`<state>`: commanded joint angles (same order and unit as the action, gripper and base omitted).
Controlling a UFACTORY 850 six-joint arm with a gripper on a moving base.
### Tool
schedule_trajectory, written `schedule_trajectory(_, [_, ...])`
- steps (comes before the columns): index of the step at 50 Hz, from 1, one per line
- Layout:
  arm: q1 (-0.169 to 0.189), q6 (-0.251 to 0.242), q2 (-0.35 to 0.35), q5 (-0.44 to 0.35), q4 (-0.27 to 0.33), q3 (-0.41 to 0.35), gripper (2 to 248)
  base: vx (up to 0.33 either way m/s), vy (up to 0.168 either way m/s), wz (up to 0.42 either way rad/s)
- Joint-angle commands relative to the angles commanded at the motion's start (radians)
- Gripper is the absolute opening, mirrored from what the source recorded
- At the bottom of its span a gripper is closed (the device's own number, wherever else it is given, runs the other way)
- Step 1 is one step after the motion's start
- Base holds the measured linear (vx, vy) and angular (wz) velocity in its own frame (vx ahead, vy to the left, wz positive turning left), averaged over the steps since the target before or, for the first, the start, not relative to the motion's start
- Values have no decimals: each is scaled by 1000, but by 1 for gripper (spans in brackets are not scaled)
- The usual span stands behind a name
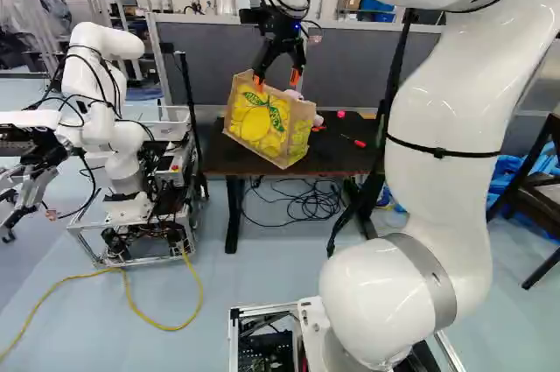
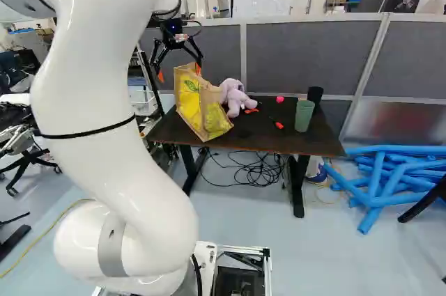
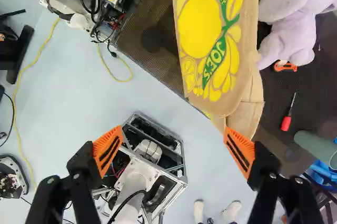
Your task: Pick up the bag on the ground and place it on the table
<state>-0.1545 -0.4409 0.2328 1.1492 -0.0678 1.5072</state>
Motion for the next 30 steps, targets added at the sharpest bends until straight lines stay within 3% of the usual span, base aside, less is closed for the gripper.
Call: schedule_trajectory(30, [0, 0, 0, 0, 0, 0, 247, -128, -4, 4])
